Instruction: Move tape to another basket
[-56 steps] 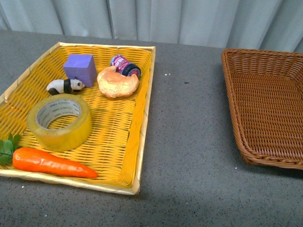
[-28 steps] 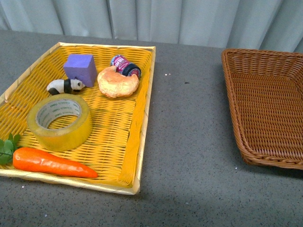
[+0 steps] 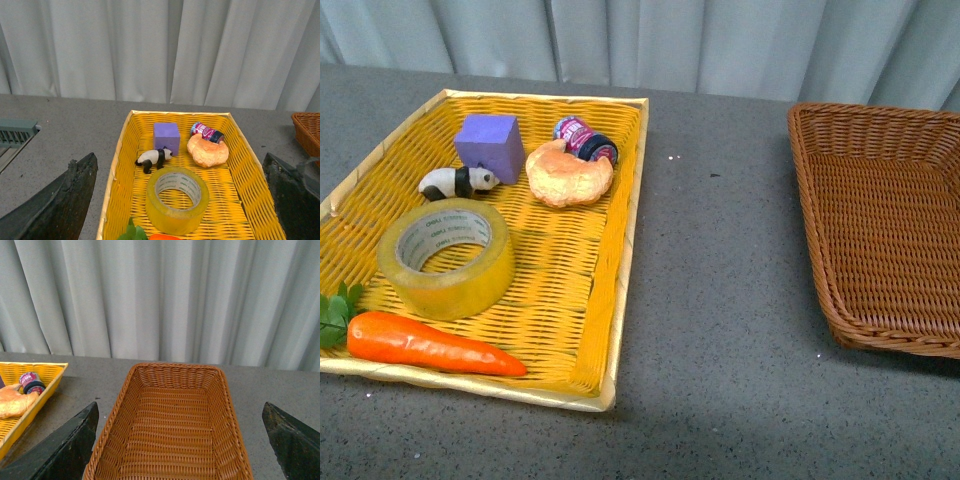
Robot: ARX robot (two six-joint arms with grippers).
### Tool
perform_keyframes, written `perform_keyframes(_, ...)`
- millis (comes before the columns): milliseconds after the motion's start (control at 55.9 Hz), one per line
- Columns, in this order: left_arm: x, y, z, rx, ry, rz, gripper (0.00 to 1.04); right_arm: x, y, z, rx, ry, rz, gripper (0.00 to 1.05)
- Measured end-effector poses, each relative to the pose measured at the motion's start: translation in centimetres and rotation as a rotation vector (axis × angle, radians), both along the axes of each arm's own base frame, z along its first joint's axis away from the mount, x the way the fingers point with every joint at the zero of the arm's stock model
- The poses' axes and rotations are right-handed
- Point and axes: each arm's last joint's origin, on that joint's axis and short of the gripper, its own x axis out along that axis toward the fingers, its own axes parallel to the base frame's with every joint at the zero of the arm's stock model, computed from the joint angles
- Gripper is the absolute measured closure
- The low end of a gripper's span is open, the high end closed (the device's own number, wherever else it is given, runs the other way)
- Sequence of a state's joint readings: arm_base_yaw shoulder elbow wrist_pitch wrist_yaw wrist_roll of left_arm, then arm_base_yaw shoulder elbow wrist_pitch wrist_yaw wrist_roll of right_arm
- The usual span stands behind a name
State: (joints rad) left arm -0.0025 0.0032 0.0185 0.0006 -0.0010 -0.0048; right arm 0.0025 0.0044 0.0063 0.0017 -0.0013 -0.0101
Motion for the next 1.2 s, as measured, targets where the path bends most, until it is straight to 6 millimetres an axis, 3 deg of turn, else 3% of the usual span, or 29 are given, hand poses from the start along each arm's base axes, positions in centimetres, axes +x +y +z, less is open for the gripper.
perform_keyframes(1199, 0.00, 0.00, 0.00, 0.000, 0.000, 0.000, 0.07, 0.00, 0.00, 0.00, 0.000, 0.000, 0.000, 0.09)
